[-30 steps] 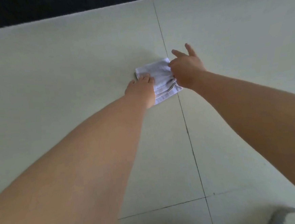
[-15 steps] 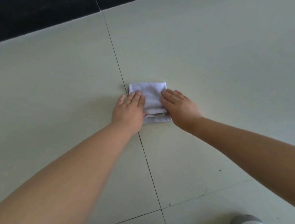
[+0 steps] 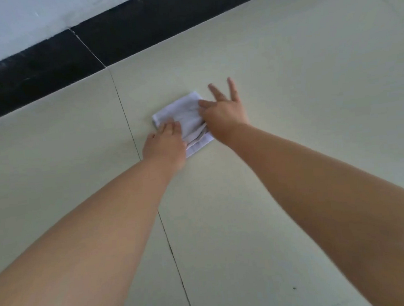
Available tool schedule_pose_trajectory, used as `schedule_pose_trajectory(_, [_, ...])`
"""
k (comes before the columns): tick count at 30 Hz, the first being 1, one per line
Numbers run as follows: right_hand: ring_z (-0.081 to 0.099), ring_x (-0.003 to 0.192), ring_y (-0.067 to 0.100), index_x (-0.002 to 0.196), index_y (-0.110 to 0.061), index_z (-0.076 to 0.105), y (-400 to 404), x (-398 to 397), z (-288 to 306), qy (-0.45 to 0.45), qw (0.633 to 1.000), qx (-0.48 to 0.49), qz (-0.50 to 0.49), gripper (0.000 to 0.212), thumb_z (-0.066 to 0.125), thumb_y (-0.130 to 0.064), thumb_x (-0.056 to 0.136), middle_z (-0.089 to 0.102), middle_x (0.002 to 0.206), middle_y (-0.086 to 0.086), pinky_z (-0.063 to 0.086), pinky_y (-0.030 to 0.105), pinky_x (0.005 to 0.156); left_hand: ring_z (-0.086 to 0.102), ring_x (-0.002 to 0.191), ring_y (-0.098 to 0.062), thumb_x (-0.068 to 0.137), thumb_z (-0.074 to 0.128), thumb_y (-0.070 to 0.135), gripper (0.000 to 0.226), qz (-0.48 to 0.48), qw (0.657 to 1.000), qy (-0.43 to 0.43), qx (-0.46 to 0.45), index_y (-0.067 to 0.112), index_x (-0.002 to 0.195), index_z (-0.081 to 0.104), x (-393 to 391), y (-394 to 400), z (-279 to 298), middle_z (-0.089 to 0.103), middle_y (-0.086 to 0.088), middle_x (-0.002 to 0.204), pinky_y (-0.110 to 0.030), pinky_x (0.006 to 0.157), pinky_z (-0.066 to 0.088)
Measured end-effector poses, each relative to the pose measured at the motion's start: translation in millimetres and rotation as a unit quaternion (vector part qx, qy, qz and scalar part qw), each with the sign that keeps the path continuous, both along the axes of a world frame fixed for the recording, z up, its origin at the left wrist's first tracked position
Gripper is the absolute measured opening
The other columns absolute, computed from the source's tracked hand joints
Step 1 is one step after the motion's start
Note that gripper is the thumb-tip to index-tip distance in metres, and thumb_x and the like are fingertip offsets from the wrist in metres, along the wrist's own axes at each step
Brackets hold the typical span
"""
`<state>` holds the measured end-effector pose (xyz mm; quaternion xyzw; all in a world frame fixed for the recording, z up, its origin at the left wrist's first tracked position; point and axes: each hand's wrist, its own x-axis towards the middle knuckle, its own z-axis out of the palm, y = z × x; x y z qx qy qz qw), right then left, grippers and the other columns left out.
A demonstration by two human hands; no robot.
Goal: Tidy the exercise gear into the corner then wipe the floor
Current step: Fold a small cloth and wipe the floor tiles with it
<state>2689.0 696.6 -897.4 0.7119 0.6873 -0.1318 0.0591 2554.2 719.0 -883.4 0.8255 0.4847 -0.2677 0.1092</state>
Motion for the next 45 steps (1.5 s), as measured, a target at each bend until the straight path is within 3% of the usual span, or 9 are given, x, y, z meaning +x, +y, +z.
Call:
schedule_pose_trajectory(6, [0.011,0.148,0.026,0.124,-0.016,0.056,-70,84,0,0.002,0.988,-0.007,-0.152,0.034,0.041,-0.013,0.094,0.040,0.148,-0.008,-0.011,0.053,0.115,0.002,0.149,-0.019,0.103,0.023,0.023,0.053,-0.073,0.994,-0.085,-0.010,0.010,0.152,0.007,89,-31,-9,0.001,-0.004,0.161,-0.033,0.120,0.008])
schedule_pose_trajectory(11, [0.060,0.109,0.047,0.096,0.000,0.071,-130,67,-26,-0.038,0.985,0.106,-0.133,0.044,0.034,-0.011,0.075,0.073,0.106,0.013,0.028,0.072,0.091,-0.002,0.149,-0.016,0.102,0.021,0.018,0.054,-0.122,0.987,-0.094,-0.041,0.012,0.152,0.003,76,-70,-12,-0.004,-0.002,0.161,-0.034,0.120,-0.001])
schedule_pose_trajectory(14, [0.066,0.100,0.043,0.091,-0.003,0.074,-130,35,-23,-0.023,0.990,0.104,-0.091,0.043,0.037,-0.011,0.071,0.074,0.103,0.011,0.035,0.072,0.084,0.034,0.142,-0.018,0.095,0.031,0.020,0.051,-0.133,0.984,-0.115,-0.005,0.004,0.144,0.036,32,-74,-12,0.031,-0.010,0.154,-0.038,0.116,0.026])
schedule_pose_trajectory(16, [0.068,0.100,0.039,0.092,-0.005,0.075,-115,9,-24,0.009,0.995,0.094,-0.043,0.045,0.037,-0.013,0.070,0.075,0.103,0.008,0.038,0.070,0.083,0.068,0.109,-0.022,0.079,0.035,0.025,0.052,-0.136,0.987,-0.081,0.015,0.003,0.112,0.069,-2,-70,-13,0.068,-0.012,0.120,-0.043,0.088,0.053])
schedule_pose_trajectory(19, [0.068,0.102,0.034,0.093,-0.008,0.076,-76,-25,-19,0.041,0.994,0.103,0.014,0.042,0.041,-0.015,0.071,0.075,0.103,0.004,0.042,0.065,0.086,0.061,0.119,-0.025,0.086,0.033,0.029,0.055,-0.058,0.998,-0.028,0.024,0.000,0.122,0.062,-41,-57,-9,0.060,-0.015,0.130,-0.046,0.095,0.048])
schedule_pose_trajectory(22, [0.034,0.140,0.028,0.128,-0.007,0.055,-19,-47,-8,0.061,0.995,0.038,0.066,0.039,0.048,-0.012,0.090,0.050,0.141,0.001,0.010,0.057,0.114,0.013,0.149,-0.017,0.103,0.021,0.027,0.053,0.014,0.999,-0.004,0.035,0.009,0.151,0.013,-65,-30,-10,0.009,-0.006,0.160,-0.039,0.119,0.013])
schedule_pose_trajectory(25, [0.002,0.149,0.019,0.139,-0.018,0.041,34,-56,-4,0.032,0.997,-0.002,0.075,0.042,0.035,-0.015,0.098,0.027,0.154,-0.011,-0.013,0.051,0.115,0.009,0.149,-0.018,0.103,0.025,0.025,0.054,0.069,0.995,-0.009,0.070,0.007,0.151,0.011,-67,-1,-12,0.005,-0.007,0.161,-0.039,0.117,0.014])
schedule_pose_trajectory(34, [0.006,0.149,0.017,0.143,-0.024,0.035,52,1,-8,0.007,1.000,0.012,-0.006,0.048,0.039,-0.021,0.096,0.037,0.149,-0.015,-0.013,0.056,0.114,0.008,0.148,-0.024,0.103,0.025,0.025,0.056,0.014,0.999,0.008,0.031,0.005,0.151,0.006,-4,41,-9,0.003,-0.010,0.160,-0.041,0.117,0.015])
schedule_pose_trajectory(45, [0.007,0.148,0.021,0.140,-0.019,0.038,-77,80,-4,0.008,0.987,-0.016,-0.160,0.043,0.035,-0.012,0.097,0.028,0.154,-0.010,-0.012,0.055,0.114,0.004,0.149,-0.019,0.102,0.026,0.025,0.054,-0.094,0.992,-0.079,0.002,0.011,0.151,0.010,87,-32,-12,0.003,-0.004,0.161,-0.038,0.120,0.007])
